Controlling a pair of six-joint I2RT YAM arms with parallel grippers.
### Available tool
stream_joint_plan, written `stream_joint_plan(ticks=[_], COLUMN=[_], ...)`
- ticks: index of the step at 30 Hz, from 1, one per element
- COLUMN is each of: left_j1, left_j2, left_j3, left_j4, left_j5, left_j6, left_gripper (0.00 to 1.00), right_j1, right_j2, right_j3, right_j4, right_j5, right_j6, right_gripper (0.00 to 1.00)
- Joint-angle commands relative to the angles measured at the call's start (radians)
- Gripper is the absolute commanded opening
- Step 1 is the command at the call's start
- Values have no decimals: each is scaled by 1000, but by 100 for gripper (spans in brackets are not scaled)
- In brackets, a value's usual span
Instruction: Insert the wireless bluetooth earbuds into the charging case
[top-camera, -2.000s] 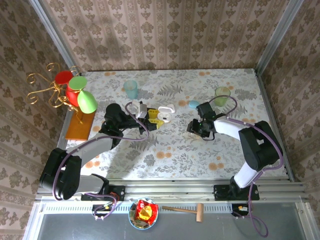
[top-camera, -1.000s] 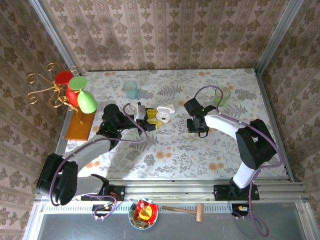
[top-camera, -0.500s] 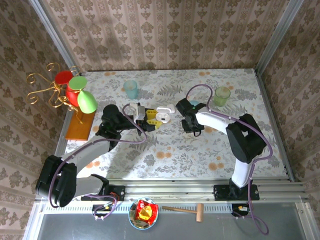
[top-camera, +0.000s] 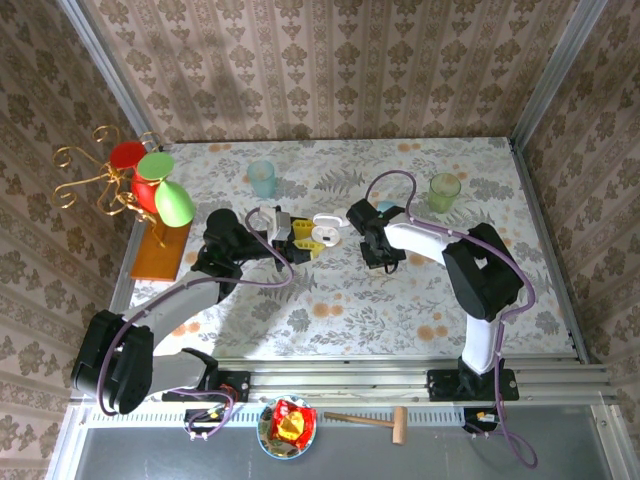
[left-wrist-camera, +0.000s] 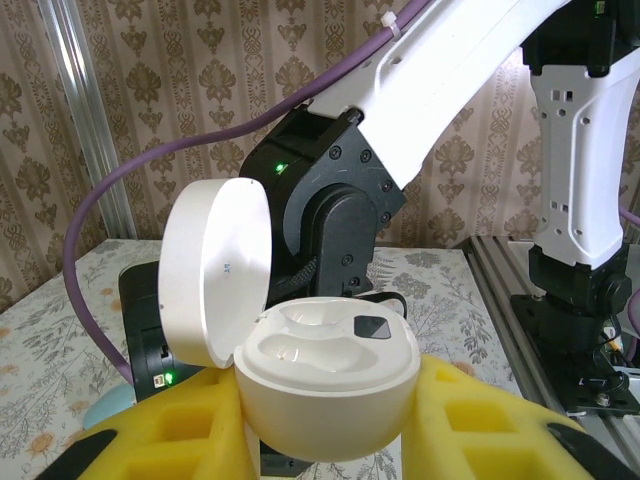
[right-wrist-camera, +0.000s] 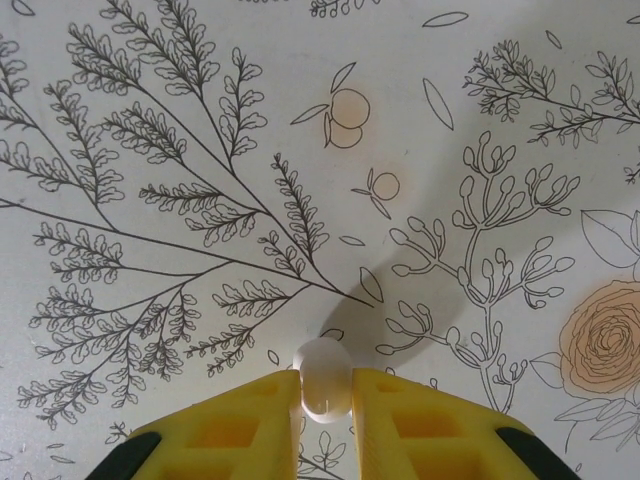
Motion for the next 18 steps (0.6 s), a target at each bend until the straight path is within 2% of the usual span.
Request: stream_joint_plan(ticks=[1, 18], left_j1=[8, 9], left_j2=[-20, -16], left_j3=[-10, -15], left_j4=[5, 5], left_j5=[1, -5], left_j6=[20, 19], left_gripper=[31, 31], right_j1=[6, 6], right_j2=[29, 67], right_j3=[33, 52], right_j4=[-41, -43], right_j5=[50, 54], right_j6=[-16, -37], right_gripper=[21, 24])
